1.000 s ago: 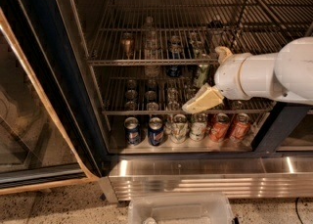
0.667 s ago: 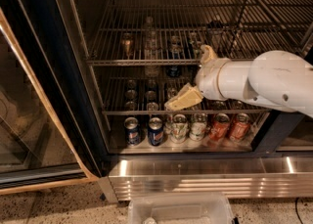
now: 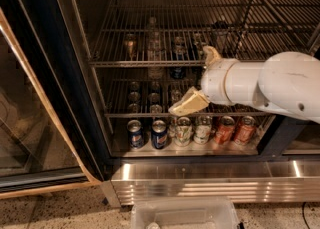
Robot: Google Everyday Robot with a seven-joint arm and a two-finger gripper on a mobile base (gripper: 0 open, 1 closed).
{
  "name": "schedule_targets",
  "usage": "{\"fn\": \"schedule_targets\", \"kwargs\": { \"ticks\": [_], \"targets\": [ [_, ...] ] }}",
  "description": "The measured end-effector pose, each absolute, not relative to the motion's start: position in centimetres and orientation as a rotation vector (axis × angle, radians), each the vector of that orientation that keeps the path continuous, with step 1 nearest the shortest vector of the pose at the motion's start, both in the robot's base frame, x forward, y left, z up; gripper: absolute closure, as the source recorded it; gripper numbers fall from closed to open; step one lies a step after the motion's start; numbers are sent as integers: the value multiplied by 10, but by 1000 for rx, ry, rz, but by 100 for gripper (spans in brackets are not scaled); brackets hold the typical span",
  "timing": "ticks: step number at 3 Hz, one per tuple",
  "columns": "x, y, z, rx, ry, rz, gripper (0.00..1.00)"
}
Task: Pick water bottle from middle shelf of fridge
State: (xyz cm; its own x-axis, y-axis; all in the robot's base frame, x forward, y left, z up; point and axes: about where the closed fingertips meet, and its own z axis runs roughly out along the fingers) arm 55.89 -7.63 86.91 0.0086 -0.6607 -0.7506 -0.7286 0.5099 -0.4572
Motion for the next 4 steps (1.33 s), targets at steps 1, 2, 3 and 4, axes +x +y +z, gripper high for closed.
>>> {"fn": "schedule_targets", "kwargs": {
  "ticks": [1,2,3,4],
  "targets": [
    [535,-79,888,-1185,1661,14,0],
    [522,-79,894,-1171,1640,2,0],
    [516,-74,873,-1137,1644,68,0],
    [512,-63,841,-1078,1619,171,0]
  ]
}}
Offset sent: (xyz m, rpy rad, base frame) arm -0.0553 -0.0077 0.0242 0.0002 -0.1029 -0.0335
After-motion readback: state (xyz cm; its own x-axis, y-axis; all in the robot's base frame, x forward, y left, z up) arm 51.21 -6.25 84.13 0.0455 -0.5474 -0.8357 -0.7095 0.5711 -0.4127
